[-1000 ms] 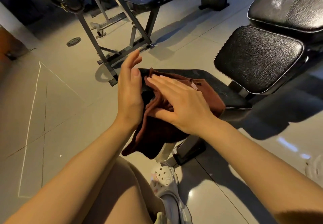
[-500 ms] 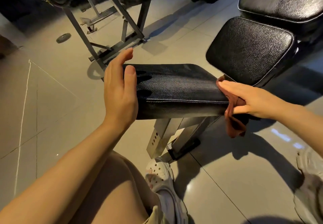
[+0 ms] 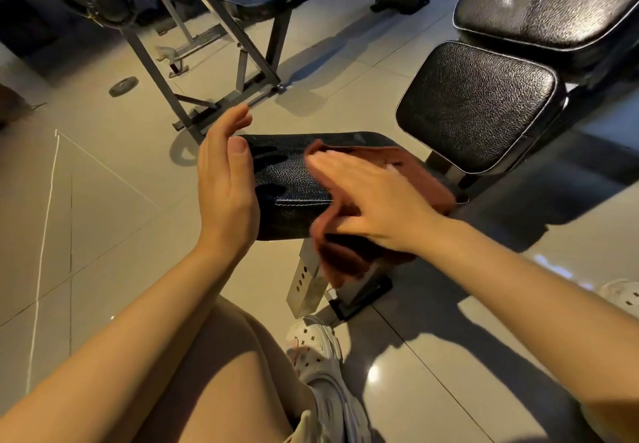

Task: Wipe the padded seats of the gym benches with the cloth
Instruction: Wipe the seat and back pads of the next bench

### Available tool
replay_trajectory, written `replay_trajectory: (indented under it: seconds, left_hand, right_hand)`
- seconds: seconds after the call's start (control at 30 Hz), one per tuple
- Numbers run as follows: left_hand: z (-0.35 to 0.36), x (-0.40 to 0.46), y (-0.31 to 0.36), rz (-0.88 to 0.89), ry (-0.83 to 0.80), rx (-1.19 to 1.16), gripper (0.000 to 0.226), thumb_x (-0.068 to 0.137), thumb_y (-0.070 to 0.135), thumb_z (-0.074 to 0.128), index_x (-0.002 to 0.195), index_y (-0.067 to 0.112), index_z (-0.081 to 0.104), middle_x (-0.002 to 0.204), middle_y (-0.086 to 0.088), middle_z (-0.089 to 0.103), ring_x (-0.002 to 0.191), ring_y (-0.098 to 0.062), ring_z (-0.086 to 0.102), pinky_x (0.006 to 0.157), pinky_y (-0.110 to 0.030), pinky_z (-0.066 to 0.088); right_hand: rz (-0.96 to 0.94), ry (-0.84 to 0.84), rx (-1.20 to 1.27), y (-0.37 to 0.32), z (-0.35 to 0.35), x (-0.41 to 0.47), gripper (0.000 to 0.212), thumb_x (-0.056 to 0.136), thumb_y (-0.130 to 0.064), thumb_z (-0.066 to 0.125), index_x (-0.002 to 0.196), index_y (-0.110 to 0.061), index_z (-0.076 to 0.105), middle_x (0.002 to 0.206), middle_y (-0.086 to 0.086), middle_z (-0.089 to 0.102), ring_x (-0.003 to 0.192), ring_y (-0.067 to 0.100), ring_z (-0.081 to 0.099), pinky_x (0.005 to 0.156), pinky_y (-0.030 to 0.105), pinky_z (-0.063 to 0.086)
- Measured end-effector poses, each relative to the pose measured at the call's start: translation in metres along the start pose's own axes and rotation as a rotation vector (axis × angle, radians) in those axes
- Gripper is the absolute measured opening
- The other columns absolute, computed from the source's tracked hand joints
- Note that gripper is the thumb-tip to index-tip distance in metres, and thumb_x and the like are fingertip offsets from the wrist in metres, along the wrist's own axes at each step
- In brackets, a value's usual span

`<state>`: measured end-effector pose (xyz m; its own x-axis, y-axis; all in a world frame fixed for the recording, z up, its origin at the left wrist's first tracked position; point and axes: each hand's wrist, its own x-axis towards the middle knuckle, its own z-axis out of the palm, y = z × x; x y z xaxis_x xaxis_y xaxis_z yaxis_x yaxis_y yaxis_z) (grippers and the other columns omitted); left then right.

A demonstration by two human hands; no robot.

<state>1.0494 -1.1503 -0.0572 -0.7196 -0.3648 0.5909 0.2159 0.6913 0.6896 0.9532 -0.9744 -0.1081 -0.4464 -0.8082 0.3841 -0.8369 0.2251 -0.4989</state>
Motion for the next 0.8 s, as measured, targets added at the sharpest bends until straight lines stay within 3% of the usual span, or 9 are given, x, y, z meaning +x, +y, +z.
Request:
replay_trajectory:
  seconds: [0.03,0.1,0.23,0.37,0.47,0.57,0.63,0.7,0.8]
  left_hand:
    - [-0.001,0.001,0.0,-0.001,-0.004,-0.016,0.048,0.098,0.061,0.027,0.131,0.031,0.042,0.128,0.009,0.05,0.128,-0.024,0.046,0.108,-0.049,0.037]
    - [-0.003,0.004,-0.001,-0.051,0.003,-0.058,0.043,0.102,0.051,0.028,0.135,0.026,0.041,0.128,0.011,0.048,0.126,-0.013,0.047,0.108,-0.033,0.037]
    - [-0.004,0.007,0.003,-0.157,0.029,-0.205,0.039,0.101,0.032,0.022,0.134,0.02,0.04,0.138,-0.005,0.045,0.13,-0.018,0.044,0.106,-0.027,0.038]
    - [-0.003,0.003,0.006,-0.142,-0.01,-0.217,0.042,0.098,0.035,0.021,0.135,0.021,0.036,0.135,0.003,0.045,0.13,-0.008,0.043,0.11,-0.027,0.036]
    - [-0.002,0.003,0.005,-0.168,-0.03,-0.225,0.044,0.096,0.04,0.021,0.135,0.025,0.036,0.132,0.008,0.046,0.124,0.001,0.045,0.104,-0.018,0.036]
    - [-0.002,0.002,0.002,-0.157,-0.006,-0.212,0.047,0.095,0.052,0.023,0.133,0.029,0.039,0.134,0.004,0.047,0.131,-0.011,0.043,0.112,-0.03,0.034]
    - [-0.003,0.003,0.0,-0.144,0.0,-0.184,0.05,0.091,0.057,0.024,0.131,0.033,0.04,0.136,0.001,0.047,0.133,-0.017,0.041,0.115,-0.043,0.031]
    - [-0.004,0.003,-0.002,-0.144,-0.003,-0.153,0.051,0.091,0.059,0.024,0.132,0.034,0.04,0.138,-0.001,0.047,0.133,-0.02,0.041,0.113,-0.05,0.032]
    - [-0.004,0.002,-0.001,-0.155,0.014,-0.12,0.057,0.092,0.06,0.025,0.135,0.027,0.043,0.138,-0.004,0.048,0.132,-0.023,0.042,0.111,-0.051,0.033]
  right_hand:
    - [-0.041,0.03,-0.014,-0.021,0.002,0.012,0.083,0.087,-0.056,0.06,0.154,-0.029,0.019,0.16,-0.008,0.021,0.144,0.003,0.015,0.111,0.007,-0.007]
    - [-0.091,0.098,0.008,-0.05,0.008,0.03,0.078,0.089,-0.051,0.062,0.153,-0.021,0.028,0.159,-0.001,0.03,0.146,0.012,0.022,0.1,-0.003,-0.008]
    - [-0.15,0.18,-0.05,-0.058,0.012,0.037,0.075,0.088,-0.053,0.063,0.15,-0.02,0.037,0.154,-0.001,0.039,0.142,0.013,0.032,0.097,0.019,0.011]
    - [-0.17,0.177,-0.038,-0.035,0.016,0.023,0.072,0.089,-0.054,0.057,0.148,-0.017,0.039,0.151,0.001,0.044,0.139,0.016,0.04,0.109,0.041,0.032]
    - [-0.047,0.154,-0.017,0.006,0.013,0.0,0.07,0.09,-0.055,0.05,0.15,-0.023,0.036,0.152,-0.006,0.04,0.139,0.009,0.036,0.11,0.04,0.038]
    - [0.143,0.081,-0.02,0.045,0.005,-0.033,0.071,0.087,-0.054,0.049,0.152,-0.034,0.027,0.152,-0.017,0.033,0.138,-0.001,0.027,0.114,0.041,0.03]
    - [0.262,0.065,-0.055,0.066,0.001,-0.057,0.071,0.086,-0.053,0.048,0.151,-0.034,0.028,0.153,-0.013,0.034,0.137,-0.002,0.026,0.115,0.042,0.027]
    - [0.394,0.076,-0.035,0.08,-0.004,-0.08,0.068,0.09,-0.041,0.057,0.151,-0.03,0.03,0.154,-0.009,0.036,0.14,0.006,0.031,0.116,0.043,0.029]
    - [0.537,0.075,0.005,0.084,-0.009,-0.102,0.067,0.093,-0.018,0.062,0.152,-0.028,0.031,0.152,-0.006,0.04,0.137,0.015,0.04,0.109,0.028,0.033]
